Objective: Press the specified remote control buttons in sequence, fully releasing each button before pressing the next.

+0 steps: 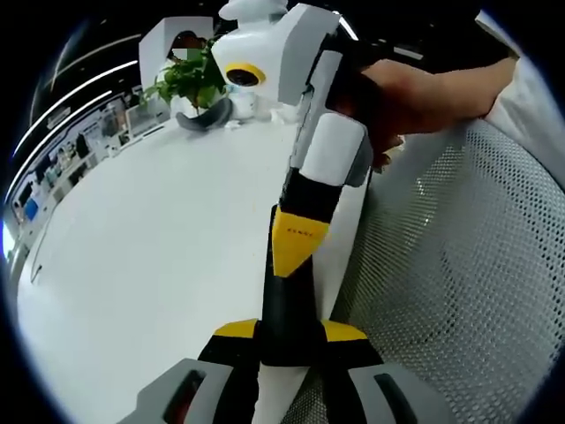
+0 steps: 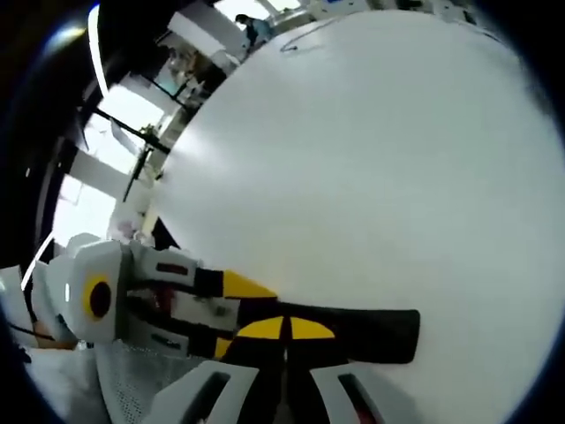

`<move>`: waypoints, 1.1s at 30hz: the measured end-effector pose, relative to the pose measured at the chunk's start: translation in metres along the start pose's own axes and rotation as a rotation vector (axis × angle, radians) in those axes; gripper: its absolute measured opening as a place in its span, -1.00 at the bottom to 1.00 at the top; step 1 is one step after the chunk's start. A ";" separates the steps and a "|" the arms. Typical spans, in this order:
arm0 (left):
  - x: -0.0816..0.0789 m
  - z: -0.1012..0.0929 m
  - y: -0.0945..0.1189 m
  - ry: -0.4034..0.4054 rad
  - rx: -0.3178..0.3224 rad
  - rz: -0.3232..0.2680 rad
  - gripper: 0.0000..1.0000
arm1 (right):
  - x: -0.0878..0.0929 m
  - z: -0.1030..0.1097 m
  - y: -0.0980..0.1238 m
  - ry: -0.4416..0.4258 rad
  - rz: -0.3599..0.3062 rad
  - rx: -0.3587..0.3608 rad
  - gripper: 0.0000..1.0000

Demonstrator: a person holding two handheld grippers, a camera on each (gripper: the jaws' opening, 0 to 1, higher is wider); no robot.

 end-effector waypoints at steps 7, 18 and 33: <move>0.001 0.000 0.000 -0.002 0.000 -0.002 -0.51 | -0.036 0.007 0.041 0.123 -0.334 0.012 -1.00; 0.001 0.000 0.001 -0.005 0.002 0.001 -0.51 | -0.056 0.003 0.118 0.203 -0.745 0.189 -0.54; 0.003 0.002 0.005 -0.003 0.003 0.036 -0.51 | -0.033 -0.018 0.157 0.179 -0.929 0.356 0.60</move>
Point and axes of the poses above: the point that each gripper's makers call its tool centre point, and the gripper's own axes: y roughly backward along the fingers, z roughly to its left, x roughly out of its underside, the point moved 4 cm from there along y, roughly backward along the fingers, and after that the axes turned 6 degrees about x, right-handed, at the moved point
